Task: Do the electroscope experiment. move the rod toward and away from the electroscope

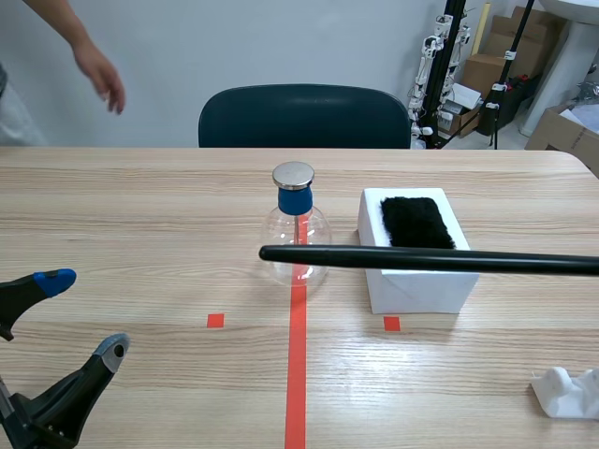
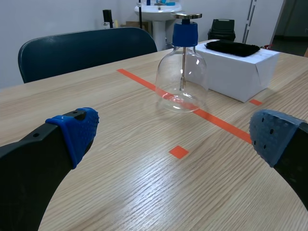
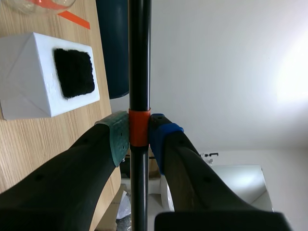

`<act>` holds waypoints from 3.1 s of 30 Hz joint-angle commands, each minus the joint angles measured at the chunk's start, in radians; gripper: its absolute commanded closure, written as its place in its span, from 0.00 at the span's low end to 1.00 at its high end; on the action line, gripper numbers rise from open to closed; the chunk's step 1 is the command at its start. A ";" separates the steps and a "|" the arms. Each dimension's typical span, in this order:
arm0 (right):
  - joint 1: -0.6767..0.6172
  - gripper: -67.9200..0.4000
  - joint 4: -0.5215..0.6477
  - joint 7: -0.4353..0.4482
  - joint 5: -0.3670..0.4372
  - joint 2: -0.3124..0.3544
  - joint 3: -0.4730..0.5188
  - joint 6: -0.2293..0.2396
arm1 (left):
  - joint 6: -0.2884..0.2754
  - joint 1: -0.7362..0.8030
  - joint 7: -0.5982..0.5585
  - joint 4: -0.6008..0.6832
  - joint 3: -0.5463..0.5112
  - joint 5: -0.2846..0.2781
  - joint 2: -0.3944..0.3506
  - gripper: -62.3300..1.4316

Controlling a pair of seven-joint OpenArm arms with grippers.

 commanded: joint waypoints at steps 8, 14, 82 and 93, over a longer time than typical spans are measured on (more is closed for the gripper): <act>0.004 0.99 0.008 0.003 0.007 0.007 -0.007 -0.014 | -0.001 0.000 -0.015 0.005 -0.004 -0.008 -0.011 0.00; 0.004 0.99 0.008 0.003 0.007 0.007 -0.007 -0.014 | -0.001 0.000 -0.015 0.005 -0.004 -0.008 -0.011 0.00; 0.004 0.99 0.008 -0.005 0.007 0.008 -0.007 -0.014 | -0.001 0.000 -0.015 0.005 -0.004 -0.008 -0.011 0.00; 0.004 0.99 0.008 -0.004 0.007 0.008 -0.007 -0.014 | -0.001 0.000 -0.015 0.005 -0.004 -0.008 -0.011 0.00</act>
